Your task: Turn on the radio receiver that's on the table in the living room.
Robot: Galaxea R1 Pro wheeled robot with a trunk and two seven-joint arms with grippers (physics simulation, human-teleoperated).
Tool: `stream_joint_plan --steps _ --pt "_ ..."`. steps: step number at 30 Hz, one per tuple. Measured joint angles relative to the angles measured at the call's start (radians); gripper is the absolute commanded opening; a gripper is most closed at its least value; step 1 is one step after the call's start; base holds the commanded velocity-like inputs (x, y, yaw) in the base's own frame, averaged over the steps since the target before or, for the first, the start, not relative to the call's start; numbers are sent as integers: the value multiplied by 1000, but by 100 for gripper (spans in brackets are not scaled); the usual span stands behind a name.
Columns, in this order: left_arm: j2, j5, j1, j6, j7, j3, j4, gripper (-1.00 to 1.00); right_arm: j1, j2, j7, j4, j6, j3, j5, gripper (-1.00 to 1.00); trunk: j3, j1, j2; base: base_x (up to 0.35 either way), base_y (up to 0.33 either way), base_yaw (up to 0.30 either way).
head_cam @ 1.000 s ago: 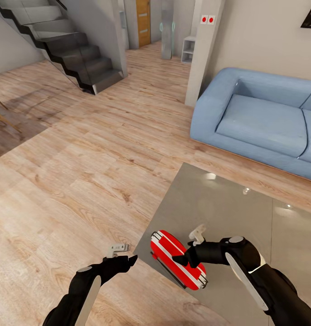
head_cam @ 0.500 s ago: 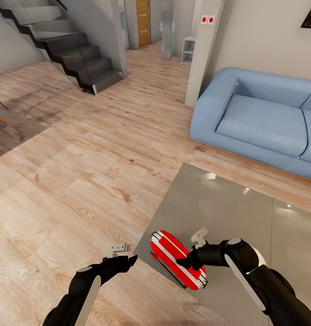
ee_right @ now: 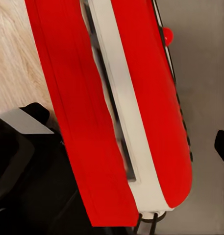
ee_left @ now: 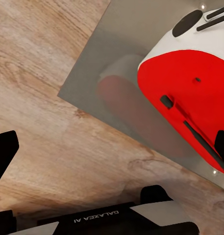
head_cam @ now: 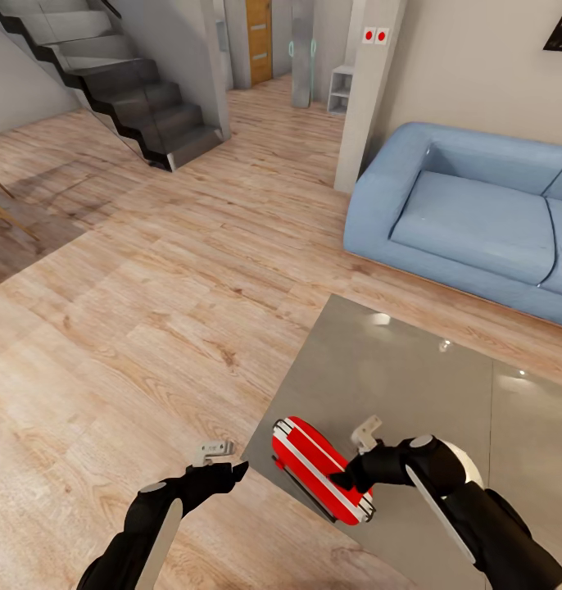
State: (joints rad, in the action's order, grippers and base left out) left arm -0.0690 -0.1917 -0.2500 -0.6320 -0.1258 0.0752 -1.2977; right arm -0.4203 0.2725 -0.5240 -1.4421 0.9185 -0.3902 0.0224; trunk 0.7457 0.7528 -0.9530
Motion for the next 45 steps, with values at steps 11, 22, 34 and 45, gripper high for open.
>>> stream_joint_plan --steps 11,22,34,45 --pt "0 0 0 0 0 0 0 100 0 -46 -2 12 -9 -1 -120 100 0 0 0 0 0 0" --pt "1 0 0 1 0 0 0 100 -25 -145 -4 24 0 -1 -169 100 0 0 0 0 0 0" --pt "2 0 0 2 0 0 -1 100 -43 -202 -3 52 0 -1 -189 100 0 0 0 0 0 0" --pt "1 -1 0 2 0 0 -1 100 -75 -204 -3 147 -10 -2 -206 100 0 0 0 0 0 0"
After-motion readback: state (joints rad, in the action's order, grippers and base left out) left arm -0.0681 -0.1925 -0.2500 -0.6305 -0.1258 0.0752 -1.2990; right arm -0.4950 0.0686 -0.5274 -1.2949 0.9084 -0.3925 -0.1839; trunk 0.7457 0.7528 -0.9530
